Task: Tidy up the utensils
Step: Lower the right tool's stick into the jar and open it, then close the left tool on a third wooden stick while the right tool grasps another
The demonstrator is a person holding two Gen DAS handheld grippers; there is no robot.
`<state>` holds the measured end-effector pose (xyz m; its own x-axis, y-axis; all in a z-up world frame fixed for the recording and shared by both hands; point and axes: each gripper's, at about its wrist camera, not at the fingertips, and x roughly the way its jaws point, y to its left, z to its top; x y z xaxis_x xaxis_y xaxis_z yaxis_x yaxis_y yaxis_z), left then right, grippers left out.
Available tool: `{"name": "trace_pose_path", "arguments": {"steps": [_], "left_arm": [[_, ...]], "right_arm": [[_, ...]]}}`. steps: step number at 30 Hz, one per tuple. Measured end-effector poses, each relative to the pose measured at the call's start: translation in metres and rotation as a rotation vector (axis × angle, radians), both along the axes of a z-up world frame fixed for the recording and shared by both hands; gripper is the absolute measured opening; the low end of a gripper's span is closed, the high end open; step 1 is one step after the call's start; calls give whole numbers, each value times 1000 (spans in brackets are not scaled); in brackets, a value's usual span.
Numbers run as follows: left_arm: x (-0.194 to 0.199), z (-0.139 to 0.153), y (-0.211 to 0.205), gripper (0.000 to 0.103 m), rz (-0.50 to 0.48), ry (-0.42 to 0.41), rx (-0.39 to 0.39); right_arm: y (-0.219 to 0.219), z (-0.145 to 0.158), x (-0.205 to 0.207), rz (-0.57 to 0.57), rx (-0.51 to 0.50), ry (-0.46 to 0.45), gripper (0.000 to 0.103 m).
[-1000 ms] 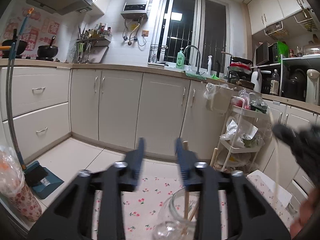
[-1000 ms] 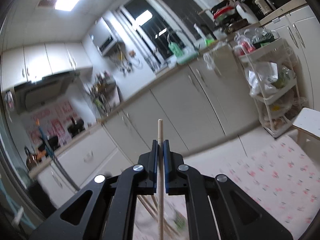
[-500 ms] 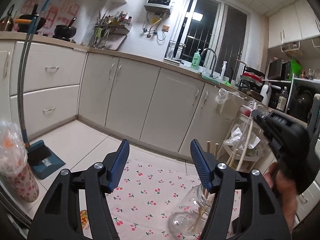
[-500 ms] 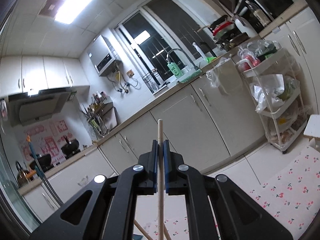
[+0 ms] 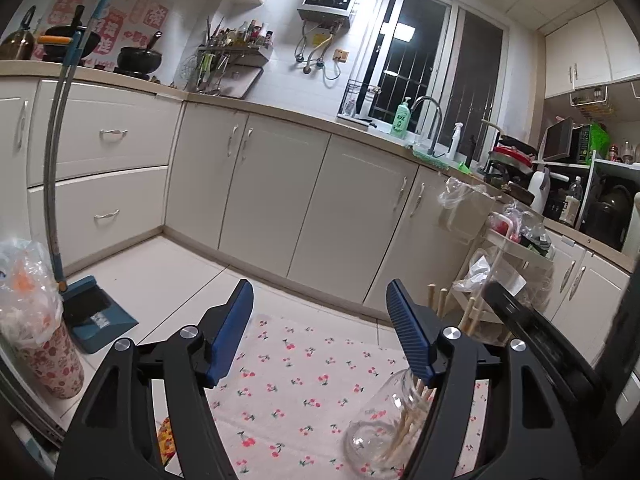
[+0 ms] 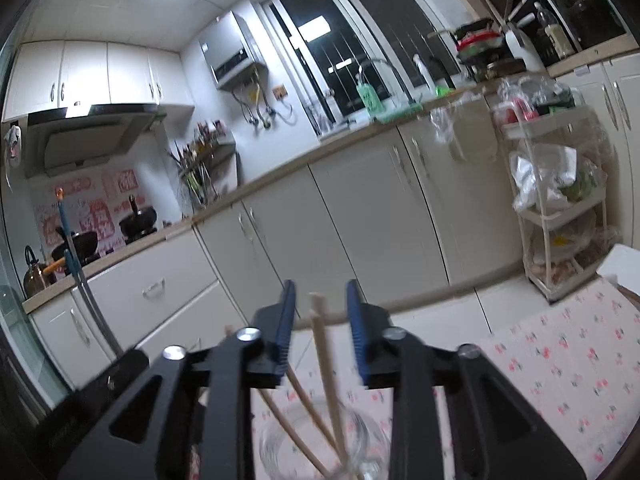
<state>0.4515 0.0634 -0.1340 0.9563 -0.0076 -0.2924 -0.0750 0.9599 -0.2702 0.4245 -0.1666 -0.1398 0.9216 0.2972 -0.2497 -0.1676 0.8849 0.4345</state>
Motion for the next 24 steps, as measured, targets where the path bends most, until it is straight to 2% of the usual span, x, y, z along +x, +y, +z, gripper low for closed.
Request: {"name": "trace_pose_path", "arguments": {"steps": [3,7,10,12,16,20,24], "left_arm": [[-12,-3,3,69,13,42,-10],[-30,-26,-2,71,-49,163,-28],[-38,-50,-20,71,-126,281,-13],[-41,-66,-35,71,-166,356,8],[-49,-81,-46,71,-179,423,25],[-52,-91,-46,71,-182,461,34],[-46,-98,-53,71,-212,507,68]], "right_arm": [[-23,-2,-29,-3,-16,61,35],[-41,-31,-64,49,-169,287,35],[-40,-65,-78,126,-218,449,28],[-36,-81,-82,169,-227,518,23],[-23,-99,-81,197,-249,587,21],[-6,-109,-83,214,-351,609,21],[-7,-110,-89,200,-455,602,12]]}}
